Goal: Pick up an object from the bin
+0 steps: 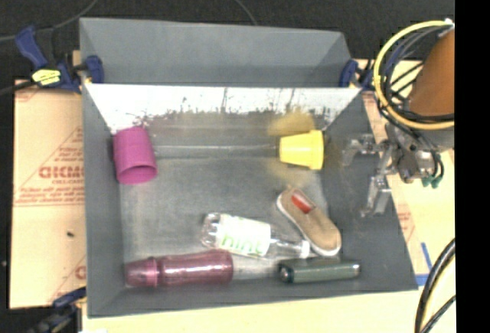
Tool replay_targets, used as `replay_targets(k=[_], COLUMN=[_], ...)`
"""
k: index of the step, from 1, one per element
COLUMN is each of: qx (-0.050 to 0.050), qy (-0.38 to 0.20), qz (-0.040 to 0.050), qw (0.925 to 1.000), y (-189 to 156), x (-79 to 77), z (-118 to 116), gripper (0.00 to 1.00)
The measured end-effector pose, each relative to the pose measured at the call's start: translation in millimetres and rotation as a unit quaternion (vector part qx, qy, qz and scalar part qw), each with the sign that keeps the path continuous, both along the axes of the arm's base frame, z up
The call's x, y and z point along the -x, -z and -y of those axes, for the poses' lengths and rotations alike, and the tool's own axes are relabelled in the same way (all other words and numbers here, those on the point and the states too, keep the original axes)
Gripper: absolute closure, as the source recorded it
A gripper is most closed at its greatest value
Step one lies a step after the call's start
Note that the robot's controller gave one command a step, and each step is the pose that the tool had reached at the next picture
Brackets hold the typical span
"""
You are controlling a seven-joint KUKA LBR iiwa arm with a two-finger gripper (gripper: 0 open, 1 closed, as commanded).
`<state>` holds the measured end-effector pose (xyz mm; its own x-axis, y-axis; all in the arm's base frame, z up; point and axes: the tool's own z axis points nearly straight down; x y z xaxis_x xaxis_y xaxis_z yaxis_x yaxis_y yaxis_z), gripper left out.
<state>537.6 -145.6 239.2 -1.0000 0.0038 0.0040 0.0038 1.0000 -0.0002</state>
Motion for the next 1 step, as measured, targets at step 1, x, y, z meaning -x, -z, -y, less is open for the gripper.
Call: replay_targets(k=[1], qx=[0.001], qy=[-0.002], qz=[0.0041], qw=[1.0000], y=[-4.5], x=[-1.7], z=[-0.8], gripper=[0.00])
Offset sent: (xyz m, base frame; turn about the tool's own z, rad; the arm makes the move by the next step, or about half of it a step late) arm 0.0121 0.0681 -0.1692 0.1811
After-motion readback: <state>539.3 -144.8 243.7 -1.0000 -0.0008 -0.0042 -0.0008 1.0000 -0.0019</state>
